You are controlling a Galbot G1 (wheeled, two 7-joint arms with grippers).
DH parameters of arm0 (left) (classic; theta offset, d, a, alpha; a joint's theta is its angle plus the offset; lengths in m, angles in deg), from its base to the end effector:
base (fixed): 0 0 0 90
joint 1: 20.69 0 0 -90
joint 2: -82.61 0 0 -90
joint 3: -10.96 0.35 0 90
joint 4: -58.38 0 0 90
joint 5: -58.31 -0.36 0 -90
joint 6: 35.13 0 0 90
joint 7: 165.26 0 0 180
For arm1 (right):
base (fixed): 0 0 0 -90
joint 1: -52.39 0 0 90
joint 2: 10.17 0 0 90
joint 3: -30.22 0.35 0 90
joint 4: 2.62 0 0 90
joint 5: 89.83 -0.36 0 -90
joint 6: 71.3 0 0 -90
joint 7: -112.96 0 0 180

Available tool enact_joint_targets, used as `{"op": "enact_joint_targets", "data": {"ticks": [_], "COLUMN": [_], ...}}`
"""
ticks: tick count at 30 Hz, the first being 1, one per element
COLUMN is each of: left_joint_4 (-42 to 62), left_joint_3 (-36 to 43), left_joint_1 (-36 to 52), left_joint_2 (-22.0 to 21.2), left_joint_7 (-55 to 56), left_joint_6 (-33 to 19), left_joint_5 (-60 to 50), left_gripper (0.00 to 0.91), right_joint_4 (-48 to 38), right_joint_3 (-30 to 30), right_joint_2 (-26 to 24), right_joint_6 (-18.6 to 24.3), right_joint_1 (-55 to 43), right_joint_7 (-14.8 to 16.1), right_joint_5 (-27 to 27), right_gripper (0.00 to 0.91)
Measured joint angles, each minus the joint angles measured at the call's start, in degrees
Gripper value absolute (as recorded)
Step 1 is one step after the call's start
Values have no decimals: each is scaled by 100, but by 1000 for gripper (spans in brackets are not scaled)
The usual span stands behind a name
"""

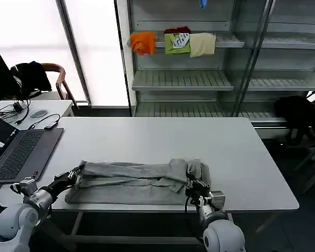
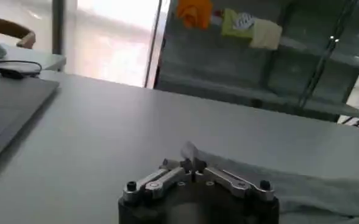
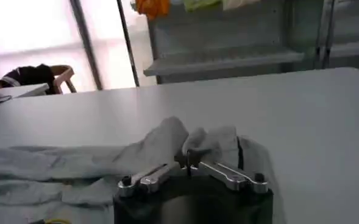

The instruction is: Fold and organize the clothes.

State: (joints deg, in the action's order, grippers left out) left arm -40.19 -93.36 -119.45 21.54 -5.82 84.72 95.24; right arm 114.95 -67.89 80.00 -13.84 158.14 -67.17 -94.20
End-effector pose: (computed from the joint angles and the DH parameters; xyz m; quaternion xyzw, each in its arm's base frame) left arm 0.3079 0.2204 -0.2668 -0.1228 -0.9687 0.1057 0.1882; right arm 0.2543 0.0456 -0.2621 0.0835 -0.9789 -0.0431 0.1813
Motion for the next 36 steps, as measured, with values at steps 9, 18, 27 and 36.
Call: {"op": "enact_joint_targets", "data": {"ticks": [9,18,27,36], "left_joint_4": [-177,-339,-354,-303], "left_joint_3": [-163,-175,-34,-26], "left_joint_1": [-165,-304,-287,-222], "left_joint_2": [65,117,46,58], "left_joint_7": [9,-4,-6,28], "left_joint_6": [96,114,109,118], "left_joint_5": [111,110,-21,-206], "left_gripper": [10,10,10,746], "right_joint_4": [83,322,464,327], "right_joint_3": [-30,64,77,-10], "right_joint_2": [14,-33,-131,-66], "right_joint_6": [-12,-41,-62,-41], "right_joint_1": [149,180,43,168], "right_joint_7": [-1,-62,-149,-123], "right_joint_5": [116,-29,-72,399], "right_gripper": [0,0,0,907]}}
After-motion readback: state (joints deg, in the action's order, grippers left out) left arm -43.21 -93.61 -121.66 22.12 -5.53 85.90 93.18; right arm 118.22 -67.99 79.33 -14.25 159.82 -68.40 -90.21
